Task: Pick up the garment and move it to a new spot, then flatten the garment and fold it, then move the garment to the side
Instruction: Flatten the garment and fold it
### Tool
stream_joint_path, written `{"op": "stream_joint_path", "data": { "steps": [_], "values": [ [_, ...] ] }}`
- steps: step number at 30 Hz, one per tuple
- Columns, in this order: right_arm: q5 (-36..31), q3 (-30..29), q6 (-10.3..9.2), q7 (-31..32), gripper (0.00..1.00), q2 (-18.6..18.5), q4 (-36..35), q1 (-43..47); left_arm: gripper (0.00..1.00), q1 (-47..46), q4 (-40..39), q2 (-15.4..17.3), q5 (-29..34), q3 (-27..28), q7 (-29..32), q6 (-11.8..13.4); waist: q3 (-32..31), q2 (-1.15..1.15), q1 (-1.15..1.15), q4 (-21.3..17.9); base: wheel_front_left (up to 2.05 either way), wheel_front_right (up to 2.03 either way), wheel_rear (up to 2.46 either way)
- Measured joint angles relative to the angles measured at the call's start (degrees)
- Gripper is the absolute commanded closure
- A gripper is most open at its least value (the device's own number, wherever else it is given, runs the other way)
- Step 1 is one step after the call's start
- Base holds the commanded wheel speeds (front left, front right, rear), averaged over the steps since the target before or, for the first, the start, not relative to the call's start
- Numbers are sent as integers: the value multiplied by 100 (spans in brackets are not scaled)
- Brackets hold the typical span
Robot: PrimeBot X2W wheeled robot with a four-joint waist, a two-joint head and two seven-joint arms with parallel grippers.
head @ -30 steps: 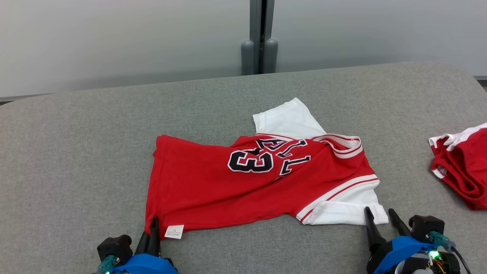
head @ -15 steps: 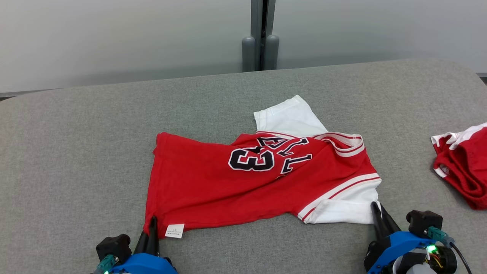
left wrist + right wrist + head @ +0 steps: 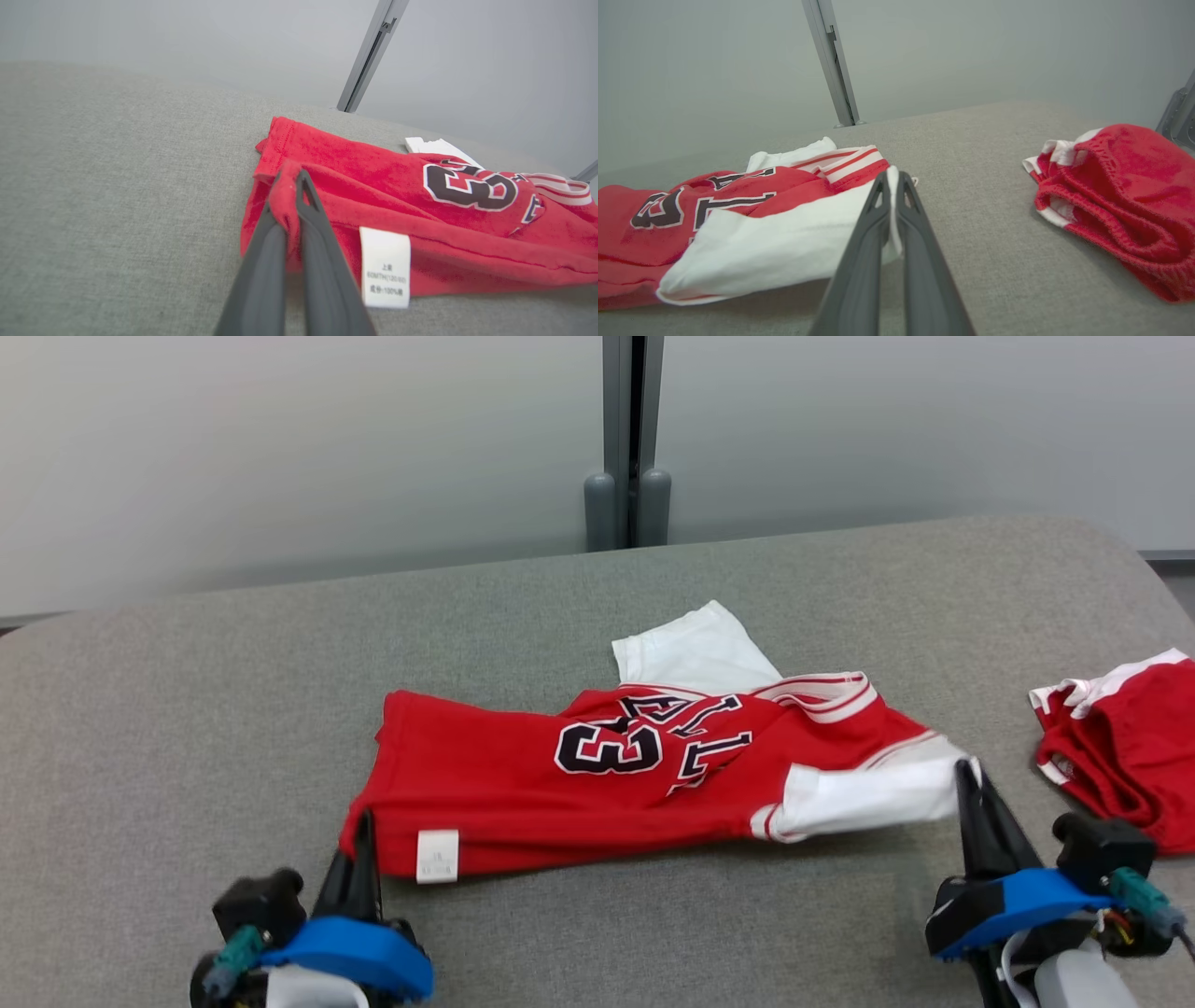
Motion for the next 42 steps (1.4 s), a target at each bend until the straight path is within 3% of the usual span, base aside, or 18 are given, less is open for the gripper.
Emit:
{"op": "stream_joint_path", "data": {
  "steps": [6, 13, 22, 25, 30, 35, 42],
  "values": [
    [30, -27, 0, 1, 100, -175, -926, -81, 100, -374, -769, 41, 312, 175, 0, -144, -282, 0, 0, -44, 0, 0, 0],
    [394, 225, 0, 1, 100, -709, -1684, -666, 100, -1121, -1660, 476, 390, -51, 13, -218, -571, 0, 0, -77, 0, 0, 0],
    [1082, 586, 0, 394, 100, -1519, -2245, -1891, 100, -2557, -2858, 1225, -64, -201, 1031, -244, -587, 0, 0, -79, 0, 0, 0],
    [1254, 680, 0, 559, 100, -1693, -2075, -2370, 100, -3048, -2689, 1339, -3, -326, 1466, -243, -423, 0, 0, -67, 0, 0, 0],
    [1343, 910, 1, 474, 100, -1884, -1323, -3367, 100, -3958, -1997, 1141, 83, -501, 1692, -180, 99, 0, 2, -126, 0, 0, 0],
    [1021, 1300, 0, 188, 100, -1949, -401, -4763, 100, -5137, -943, 975, 483, -588, 1171, 44, 628, 0, 3, -97, 0, 0, 0],
    [653, 1200, 2, 23, 100, -1922, 558, -6323, 100, -6542, 396, 851, 701, -536, 283, 190, 1021, 0, 2, 55, 0, 0, 0]
  ]
}}
